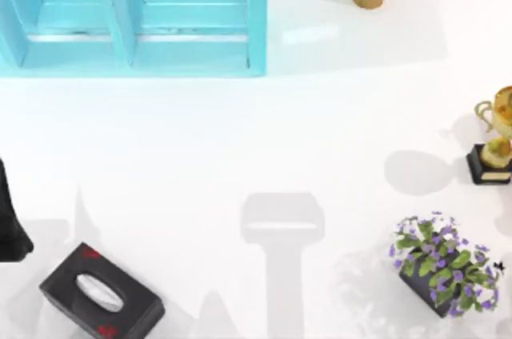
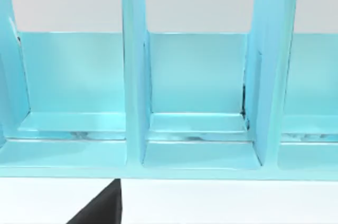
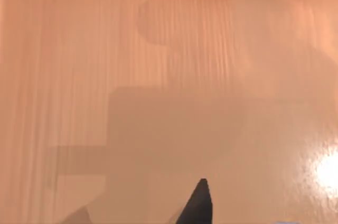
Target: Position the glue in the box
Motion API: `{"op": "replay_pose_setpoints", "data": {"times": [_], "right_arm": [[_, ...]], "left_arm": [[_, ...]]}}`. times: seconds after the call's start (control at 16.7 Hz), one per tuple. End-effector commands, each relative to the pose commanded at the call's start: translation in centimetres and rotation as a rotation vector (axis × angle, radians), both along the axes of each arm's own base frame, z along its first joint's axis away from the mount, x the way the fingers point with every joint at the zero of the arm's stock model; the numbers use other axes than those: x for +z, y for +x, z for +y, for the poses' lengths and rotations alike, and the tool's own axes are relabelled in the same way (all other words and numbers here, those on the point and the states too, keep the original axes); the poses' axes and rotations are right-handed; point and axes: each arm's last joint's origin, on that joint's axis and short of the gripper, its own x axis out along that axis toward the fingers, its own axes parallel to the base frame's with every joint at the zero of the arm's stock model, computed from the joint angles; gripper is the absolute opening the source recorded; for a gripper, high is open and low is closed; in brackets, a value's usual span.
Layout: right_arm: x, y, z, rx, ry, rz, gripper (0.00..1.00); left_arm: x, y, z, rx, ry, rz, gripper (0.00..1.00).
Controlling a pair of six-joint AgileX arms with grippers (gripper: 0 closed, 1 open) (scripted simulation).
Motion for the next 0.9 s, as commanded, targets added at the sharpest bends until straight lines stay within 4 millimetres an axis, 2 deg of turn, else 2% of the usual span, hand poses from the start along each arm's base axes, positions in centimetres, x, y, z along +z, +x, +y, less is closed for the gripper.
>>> {"op": "replay_pose_setpoints", "data": {"times": [0.54, 0.9], "right_arm": [[0.00, 0.00, 0.00, 0.000, 0.000, 0.000, 0.98], [0.00, 0.00, 0.00, 0.000, 0.000, 0.000, 1.00]], "left_arm": [[0.00, 0.00, 0.00, 0.000, 0.000, 0.000, 1.00], [0.00, 0.00, 0.00, 0.000, 0.000, 0.000, 1.00]]}}
